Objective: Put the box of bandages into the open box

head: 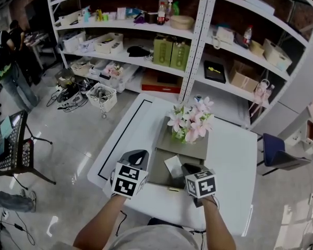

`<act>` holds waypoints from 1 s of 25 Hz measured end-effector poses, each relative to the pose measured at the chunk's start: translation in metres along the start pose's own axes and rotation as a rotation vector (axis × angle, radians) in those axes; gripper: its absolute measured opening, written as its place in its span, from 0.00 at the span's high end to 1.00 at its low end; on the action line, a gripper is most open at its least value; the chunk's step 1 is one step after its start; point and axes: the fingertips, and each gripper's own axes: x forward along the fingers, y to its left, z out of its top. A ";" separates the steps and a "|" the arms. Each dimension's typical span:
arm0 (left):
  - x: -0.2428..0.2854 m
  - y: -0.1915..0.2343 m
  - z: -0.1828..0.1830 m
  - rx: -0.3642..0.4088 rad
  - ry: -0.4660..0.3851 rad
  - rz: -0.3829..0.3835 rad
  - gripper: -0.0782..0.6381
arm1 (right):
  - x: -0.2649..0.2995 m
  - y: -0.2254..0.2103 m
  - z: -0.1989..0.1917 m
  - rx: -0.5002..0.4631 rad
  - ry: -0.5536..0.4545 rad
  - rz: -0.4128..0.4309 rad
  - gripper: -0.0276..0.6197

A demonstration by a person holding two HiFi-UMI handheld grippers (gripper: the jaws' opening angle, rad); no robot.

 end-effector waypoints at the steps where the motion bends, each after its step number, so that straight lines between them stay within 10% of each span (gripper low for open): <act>1: -0.001 -0.001 0.001 0.002 -0.004 -0.003 0.88 | -0.005 0.000 0.004 0.003 -0.016 -0.006 0.91; 25: -0.061 -0.037 0.001 0.021 -0.066 -0.055 0.88 | -0.138 0.024 0.036 0.075 -0.333 -0.151 0.95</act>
